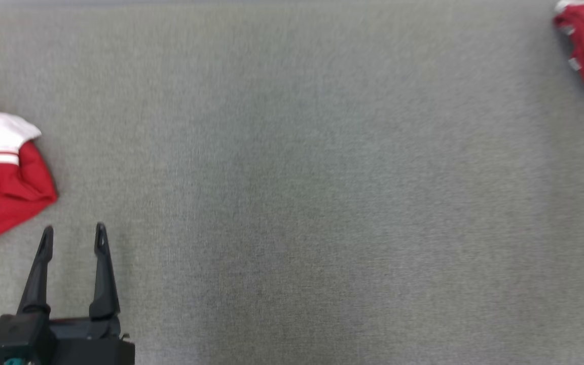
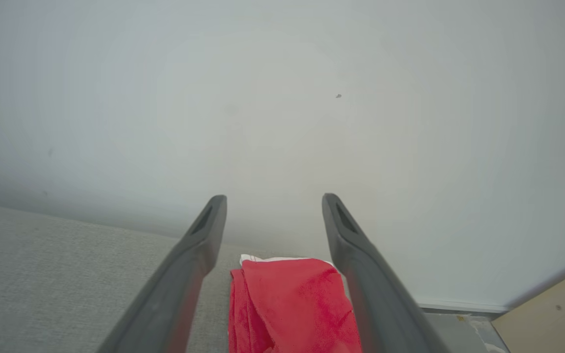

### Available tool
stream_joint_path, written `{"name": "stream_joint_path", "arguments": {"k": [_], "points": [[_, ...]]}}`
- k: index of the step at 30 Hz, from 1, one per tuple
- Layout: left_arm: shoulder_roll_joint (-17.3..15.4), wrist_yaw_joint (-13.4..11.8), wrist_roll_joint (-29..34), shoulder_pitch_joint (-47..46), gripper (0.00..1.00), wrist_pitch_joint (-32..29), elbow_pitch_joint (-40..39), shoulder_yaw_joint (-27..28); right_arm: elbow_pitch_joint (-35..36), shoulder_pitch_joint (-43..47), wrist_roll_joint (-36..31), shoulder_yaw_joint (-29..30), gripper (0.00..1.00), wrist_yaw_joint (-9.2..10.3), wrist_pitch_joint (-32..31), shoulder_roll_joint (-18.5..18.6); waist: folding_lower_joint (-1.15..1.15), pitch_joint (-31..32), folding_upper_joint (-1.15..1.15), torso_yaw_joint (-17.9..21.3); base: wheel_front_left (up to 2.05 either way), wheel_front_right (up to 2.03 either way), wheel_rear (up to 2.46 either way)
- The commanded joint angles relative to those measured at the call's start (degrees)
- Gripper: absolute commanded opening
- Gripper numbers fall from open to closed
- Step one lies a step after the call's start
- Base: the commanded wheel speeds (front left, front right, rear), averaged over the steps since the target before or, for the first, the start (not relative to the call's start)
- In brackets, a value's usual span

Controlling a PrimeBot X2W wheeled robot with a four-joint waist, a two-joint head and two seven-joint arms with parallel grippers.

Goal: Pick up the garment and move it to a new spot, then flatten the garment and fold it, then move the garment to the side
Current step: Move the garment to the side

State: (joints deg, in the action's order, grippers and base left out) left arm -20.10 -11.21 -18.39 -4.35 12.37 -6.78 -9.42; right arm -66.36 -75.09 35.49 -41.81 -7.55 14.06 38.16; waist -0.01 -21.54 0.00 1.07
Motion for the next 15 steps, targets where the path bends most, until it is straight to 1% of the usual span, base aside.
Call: {"name": "stream_joint_path", "arguments": {"k": [1, 4, 7, 12, 15], "points": [[0.2, -0.3, -0.9, 1.1, 1.0, 0.5, 0.4, 0.4, 0.7, 1.9, 1.2, 0.8, 1.0, 0.14, 0.6, -1.3, 0.01, 4.7, 0.0, 2.3, 0.0, 0.0, 0.0], [0.4, -0.5, -1.1, 2.4, 1.0, 0.9, 1.6, 0.7, 3.1, 5.3, 2.3, 2.8, 1.0, 0.14, 1.1, -3.3, 0.01, 7.3, 0.0, 3.1, 0.0, 0.0, 0.0], [0.4, -0.7, -1.1, 3.5, 1.0, 1.2, 2.3, 0.6, 8.2, 9.8, 1.5, 6.5, 1.0, 0.14, 1.1, -5.1, 0.01, 9.8, 0.0, 3.4, 0.0, 0.0, 0.0], [0.6, -0.1, -1.3, 4.3, 1.0, 0.8, 3.9, -0.6, 17.8, 20.7, -1.3, 14.1, 1.0, 0.14, 1.1, -7.5, 0.01, 14.1, 0.0, 2.9, 0.0, 0.0, 0.0], [0.7, 0.1, -1.2, 4.6, 1.0, 0.6, 4.7, -1.2, 23.6, 28.2, -3.9, 20.4, 1.0, 0.14, 1.1, -9.5, 0.01, 16.4, 0.0, 2.5, 0.0, 0.0, 0.0]]}}
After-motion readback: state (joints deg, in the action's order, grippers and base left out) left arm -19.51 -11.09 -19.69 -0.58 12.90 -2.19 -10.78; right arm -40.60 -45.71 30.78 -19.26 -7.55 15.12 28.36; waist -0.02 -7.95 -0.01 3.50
